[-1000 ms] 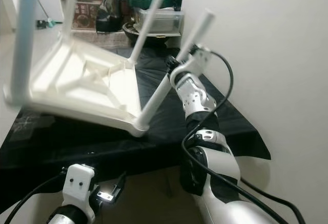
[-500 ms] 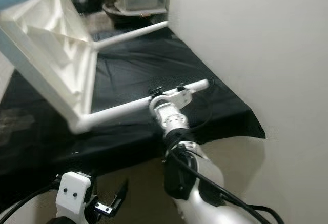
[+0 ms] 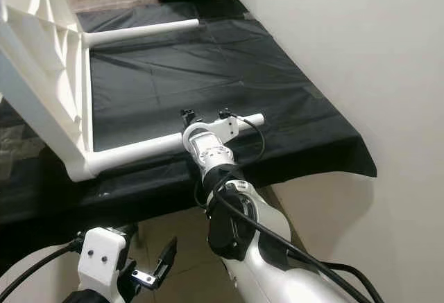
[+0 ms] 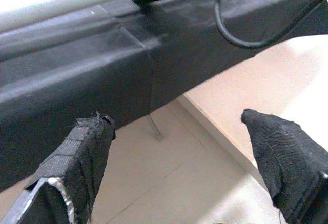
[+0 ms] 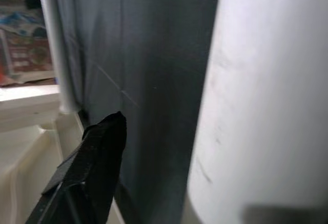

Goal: Building children table

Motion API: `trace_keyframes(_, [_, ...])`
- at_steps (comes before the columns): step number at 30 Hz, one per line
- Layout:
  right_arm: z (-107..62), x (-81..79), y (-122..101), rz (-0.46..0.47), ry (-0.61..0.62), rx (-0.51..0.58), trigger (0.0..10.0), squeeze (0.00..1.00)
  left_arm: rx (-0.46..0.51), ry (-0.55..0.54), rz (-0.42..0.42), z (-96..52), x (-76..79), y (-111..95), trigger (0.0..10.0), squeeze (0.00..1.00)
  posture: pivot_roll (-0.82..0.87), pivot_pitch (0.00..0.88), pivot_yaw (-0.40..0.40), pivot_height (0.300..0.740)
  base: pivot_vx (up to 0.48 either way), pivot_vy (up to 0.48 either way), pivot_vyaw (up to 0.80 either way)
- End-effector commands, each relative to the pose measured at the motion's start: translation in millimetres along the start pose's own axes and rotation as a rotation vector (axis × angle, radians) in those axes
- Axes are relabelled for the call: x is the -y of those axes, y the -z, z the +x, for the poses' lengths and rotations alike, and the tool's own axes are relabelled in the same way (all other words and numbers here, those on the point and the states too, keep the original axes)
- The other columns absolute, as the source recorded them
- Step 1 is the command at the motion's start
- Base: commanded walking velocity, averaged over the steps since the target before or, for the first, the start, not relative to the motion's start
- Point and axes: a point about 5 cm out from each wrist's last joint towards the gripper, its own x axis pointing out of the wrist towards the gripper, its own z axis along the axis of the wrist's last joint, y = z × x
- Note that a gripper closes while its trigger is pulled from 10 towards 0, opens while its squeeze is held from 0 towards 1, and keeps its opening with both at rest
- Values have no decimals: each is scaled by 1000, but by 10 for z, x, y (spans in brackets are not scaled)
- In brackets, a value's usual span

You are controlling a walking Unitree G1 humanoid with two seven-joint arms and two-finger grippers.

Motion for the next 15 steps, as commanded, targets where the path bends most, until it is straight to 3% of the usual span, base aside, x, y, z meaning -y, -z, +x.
trace_keyframes(1, [14,282,23,-2,137,-8,10000,0,-28,-5,9,-4,2,44,10000,0,214,179,-50,740,0,0,0])
trace_keyframes(11, [-7,446,-301,22,234,29,10000,0,-21,-12,25,97,-40,69,10000,0,187,140,-61,740,0,0,0])
trace_keyframes(15, [-88,535,-497,21,269,64,10000,0,-20,-14,35,153,-68,75,10000,0,168,136,-59,740,0,0,0])
